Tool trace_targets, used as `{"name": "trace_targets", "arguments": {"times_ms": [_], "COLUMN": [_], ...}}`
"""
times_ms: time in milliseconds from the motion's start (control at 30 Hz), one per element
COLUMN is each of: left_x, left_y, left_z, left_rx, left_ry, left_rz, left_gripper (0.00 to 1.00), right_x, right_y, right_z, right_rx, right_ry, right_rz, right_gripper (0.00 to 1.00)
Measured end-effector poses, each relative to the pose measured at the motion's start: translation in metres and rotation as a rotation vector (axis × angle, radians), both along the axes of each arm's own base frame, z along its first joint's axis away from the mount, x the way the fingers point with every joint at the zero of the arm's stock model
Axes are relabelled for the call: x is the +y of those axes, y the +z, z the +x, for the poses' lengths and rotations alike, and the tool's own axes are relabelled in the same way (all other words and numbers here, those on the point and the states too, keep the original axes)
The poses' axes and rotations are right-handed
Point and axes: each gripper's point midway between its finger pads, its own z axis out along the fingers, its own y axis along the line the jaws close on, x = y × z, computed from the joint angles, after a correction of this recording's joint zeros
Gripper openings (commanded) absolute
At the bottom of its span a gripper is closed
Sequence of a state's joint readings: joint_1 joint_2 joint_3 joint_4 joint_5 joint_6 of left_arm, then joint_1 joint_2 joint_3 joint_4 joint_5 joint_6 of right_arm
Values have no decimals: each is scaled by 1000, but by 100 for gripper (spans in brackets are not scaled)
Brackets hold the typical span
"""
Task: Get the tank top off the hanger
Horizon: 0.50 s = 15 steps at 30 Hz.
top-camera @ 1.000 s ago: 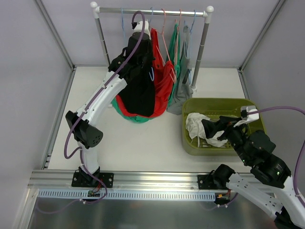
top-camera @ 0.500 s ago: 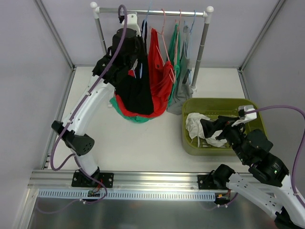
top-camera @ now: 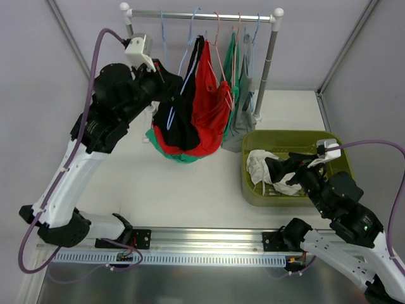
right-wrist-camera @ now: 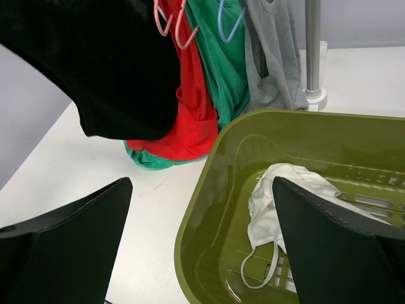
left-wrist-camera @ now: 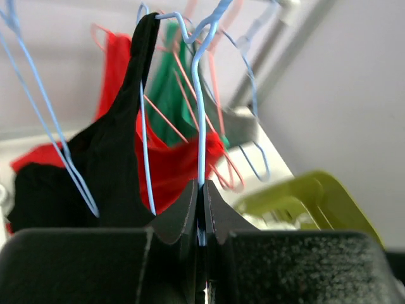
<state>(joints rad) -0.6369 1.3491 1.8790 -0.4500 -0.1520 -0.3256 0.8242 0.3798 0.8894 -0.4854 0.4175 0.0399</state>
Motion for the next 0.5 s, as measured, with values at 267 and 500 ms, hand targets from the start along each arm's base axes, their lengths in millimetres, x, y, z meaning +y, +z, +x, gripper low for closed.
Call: {"name": "trace_targets", "arguments": {"times_ms": [267,500], "left_x": [12,36], "left_y": [0,7], "left_z": [-116,-220], "left_rx": [-17,-107], "left_ry": [-311,-581], "left_rz": [-93,-182], "left_gripper": [0,0], "right_x": [38,119], "right_y": [9,36], "right_z": [-2,2], "right_rx": [-42,-36], "right_ry": [182,493], "right_rz": [-33,-78], "right_gripper": [99,99]}}
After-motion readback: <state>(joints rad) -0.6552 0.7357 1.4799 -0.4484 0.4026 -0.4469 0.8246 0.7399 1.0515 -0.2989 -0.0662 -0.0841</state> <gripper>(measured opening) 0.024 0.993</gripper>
